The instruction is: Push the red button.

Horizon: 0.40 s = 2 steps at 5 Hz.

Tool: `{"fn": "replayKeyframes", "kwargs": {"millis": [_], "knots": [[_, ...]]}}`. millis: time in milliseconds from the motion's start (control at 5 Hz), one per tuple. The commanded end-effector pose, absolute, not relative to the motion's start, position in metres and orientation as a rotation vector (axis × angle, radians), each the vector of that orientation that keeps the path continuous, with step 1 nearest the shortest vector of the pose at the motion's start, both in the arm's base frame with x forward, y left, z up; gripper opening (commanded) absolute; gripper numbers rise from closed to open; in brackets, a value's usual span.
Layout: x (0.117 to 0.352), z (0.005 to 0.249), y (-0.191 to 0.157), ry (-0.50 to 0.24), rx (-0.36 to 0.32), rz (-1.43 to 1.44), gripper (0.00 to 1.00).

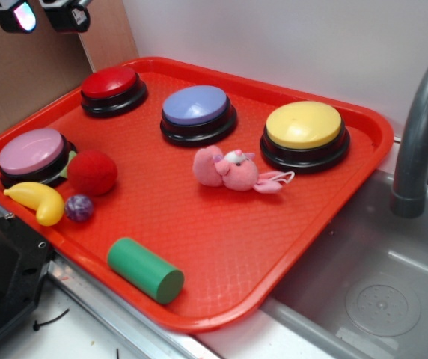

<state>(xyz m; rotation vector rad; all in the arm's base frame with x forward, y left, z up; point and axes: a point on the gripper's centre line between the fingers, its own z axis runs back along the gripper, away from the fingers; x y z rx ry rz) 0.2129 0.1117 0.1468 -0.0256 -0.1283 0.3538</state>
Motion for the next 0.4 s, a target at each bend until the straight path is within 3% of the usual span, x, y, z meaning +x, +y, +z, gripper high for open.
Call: {"fn": "replayKeyframes", "kwargs": {"millis": [0,200], "knots": [[0.2095,0.1679,0.1066,-0.179,-0.028,0.316,1.00],[0.2101,0.1682,0.1029,-0.184,-0.021,0.272,1.00]]}}
